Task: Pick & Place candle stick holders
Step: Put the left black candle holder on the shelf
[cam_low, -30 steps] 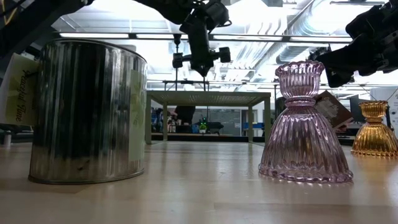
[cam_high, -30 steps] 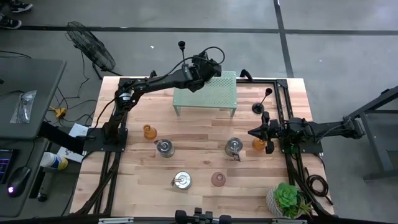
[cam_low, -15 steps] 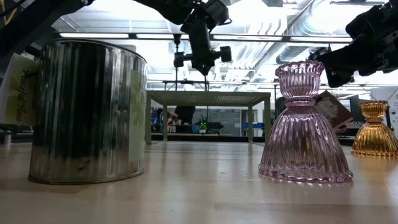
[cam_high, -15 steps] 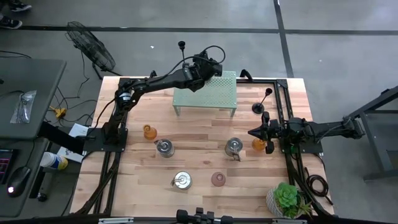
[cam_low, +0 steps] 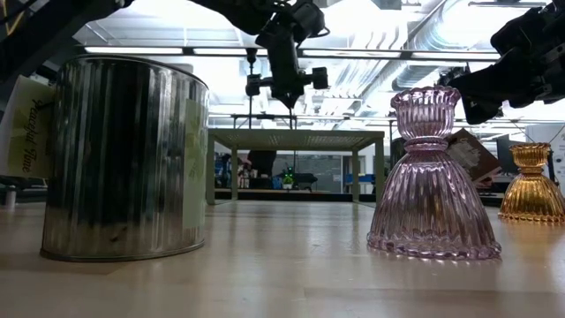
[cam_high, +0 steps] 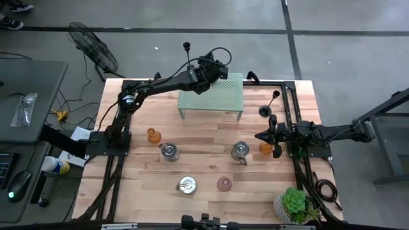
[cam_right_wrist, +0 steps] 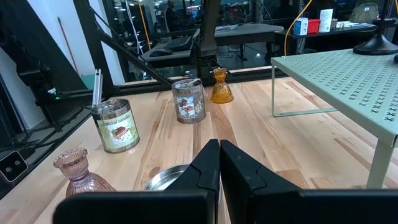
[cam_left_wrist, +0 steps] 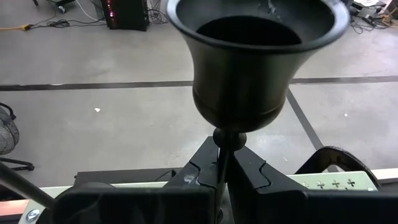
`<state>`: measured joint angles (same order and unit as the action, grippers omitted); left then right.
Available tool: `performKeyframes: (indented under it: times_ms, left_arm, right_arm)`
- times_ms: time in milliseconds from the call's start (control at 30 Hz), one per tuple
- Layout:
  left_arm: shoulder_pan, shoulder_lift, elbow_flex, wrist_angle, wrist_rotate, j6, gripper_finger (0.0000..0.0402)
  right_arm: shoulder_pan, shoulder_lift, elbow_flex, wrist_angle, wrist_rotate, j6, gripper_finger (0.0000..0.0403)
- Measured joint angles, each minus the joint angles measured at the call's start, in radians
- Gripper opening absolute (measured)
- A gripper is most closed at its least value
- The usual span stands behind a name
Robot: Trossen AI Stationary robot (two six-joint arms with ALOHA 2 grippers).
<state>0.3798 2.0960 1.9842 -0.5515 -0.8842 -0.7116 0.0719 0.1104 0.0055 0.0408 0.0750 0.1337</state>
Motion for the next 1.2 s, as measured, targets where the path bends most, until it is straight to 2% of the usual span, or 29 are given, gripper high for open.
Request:
performKeyframes:
  times_ms: [333,567,1200]
  left_arm:
    - [0.000,0.000,0.000,-0.001,0.003,0.000,0.0020]
    - [0.000,0.000,0.000,0.000,0.002,0.000,0.0010]
    - [0.000,0.000,0.000,0.002,-0.015,0.000,0.0016]
  right_arm:
    - [0.000,0.000,0.000,0.000,0.000,0.000,0.0004]
    - [0.000,0.000,0.000,0.000,0.000,0.000,0.0004]
    - [0.000,0.000,0.000,0.000,0.000,0.000,0.0004]
